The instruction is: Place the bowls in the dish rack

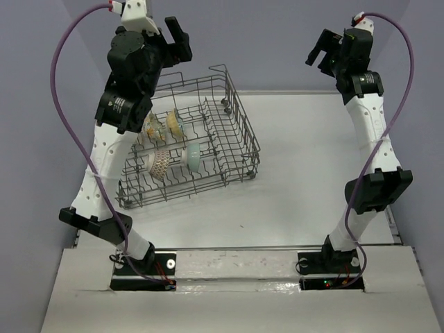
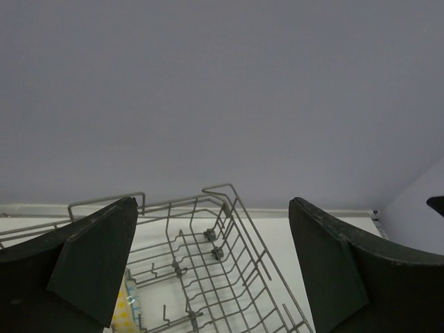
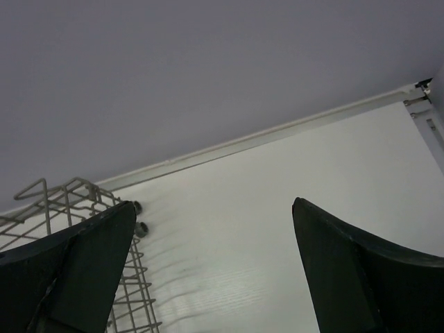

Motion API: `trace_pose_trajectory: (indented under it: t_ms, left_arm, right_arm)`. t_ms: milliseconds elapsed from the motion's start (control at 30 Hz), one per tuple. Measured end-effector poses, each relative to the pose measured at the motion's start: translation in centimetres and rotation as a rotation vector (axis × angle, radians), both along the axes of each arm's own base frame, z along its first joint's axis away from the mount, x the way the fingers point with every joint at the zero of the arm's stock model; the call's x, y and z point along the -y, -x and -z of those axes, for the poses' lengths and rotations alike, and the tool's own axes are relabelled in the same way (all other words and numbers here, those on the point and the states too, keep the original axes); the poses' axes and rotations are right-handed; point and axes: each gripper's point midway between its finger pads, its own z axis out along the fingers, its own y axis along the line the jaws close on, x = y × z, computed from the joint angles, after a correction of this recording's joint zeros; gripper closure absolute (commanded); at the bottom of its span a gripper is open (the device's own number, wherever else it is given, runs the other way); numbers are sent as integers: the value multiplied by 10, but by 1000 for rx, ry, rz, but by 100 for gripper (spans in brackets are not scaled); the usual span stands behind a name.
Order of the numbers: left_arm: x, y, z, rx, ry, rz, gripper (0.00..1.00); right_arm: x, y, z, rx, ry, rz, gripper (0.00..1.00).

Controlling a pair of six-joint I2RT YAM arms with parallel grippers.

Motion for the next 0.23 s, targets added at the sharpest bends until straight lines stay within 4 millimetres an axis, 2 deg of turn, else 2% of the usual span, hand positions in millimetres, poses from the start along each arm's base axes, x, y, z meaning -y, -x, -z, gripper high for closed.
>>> trace_pose_trajectory:
  t_ms: [133,233]
  left_arm:
    - [-22,-1,-11,6,-10,-40,1]
    - [-24,0,-9,-3,-20,-35,1]
  right_arm:
    - [-14,11,17,-47,-5,-68,0]
    - [-20,21,6,-27,-5,-102,0]
